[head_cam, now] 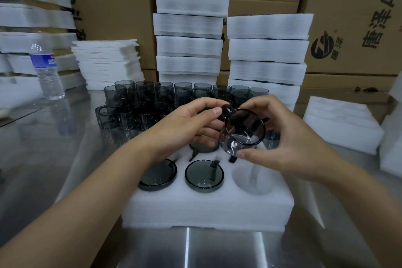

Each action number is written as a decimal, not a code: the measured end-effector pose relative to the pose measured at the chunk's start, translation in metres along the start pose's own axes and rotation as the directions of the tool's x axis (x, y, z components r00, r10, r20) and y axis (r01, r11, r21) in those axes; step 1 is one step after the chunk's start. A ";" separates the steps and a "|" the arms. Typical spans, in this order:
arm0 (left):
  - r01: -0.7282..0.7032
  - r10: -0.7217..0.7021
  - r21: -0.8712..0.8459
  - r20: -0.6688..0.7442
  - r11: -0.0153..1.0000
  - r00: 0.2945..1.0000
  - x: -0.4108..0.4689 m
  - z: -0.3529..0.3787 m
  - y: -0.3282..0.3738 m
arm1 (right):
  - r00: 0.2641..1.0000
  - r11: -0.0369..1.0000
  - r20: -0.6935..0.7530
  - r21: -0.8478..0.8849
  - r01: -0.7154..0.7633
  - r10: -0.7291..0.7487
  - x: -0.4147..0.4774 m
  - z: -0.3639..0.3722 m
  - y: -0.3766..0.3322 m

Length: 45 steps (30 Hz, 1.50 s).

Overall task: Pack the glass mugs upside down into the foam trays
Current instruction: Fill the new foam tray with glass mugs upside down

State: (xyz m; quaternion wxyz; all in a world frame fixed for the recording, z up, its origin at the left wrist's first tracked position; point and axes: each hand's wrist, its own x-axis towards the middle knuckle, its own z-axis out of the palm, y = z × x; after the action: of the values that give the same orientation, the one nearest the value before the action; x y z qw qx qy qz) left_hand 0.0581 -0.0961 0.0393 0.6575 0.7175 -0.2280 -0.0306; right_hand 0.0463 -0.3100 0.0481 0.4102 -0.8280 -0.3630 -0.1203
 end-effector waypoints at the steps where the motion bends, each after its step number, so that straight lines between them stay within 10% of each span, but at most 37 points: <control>1: -0.002 0.001 0.008 0.015 1.000 1.000 -0.001 0.000 0.000 | 1.000 1.000 0.001 0.013 -0.012 0.012 0.000 -0.002 0.000; 17: 0.037 -0.032 0.185 -0.033 0.982 0.999 -0.002 0.000 0.001 | 0.982 0.870 0.185 -0.488 0.070 0.025 -0.007 -0.009 -0.019; 45: 0.058 -0.055 0.197 -0.023 0.979 0.998 -0.002 0.001 0.002 | 0.914 0.884 0.260 -0.432 -0.178 0.311 -0.009 -0.019 -0.023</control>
State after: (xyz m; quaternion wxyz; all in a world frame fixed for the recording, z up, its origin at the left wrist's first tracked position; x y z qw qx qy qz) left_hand 0.0557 -0.0963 0.0403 0.5837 0.7858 -0.2037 -0.0201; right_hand 0.0255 -0.3201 0.0697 0.1800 -0.9419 -0.2837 -0.0016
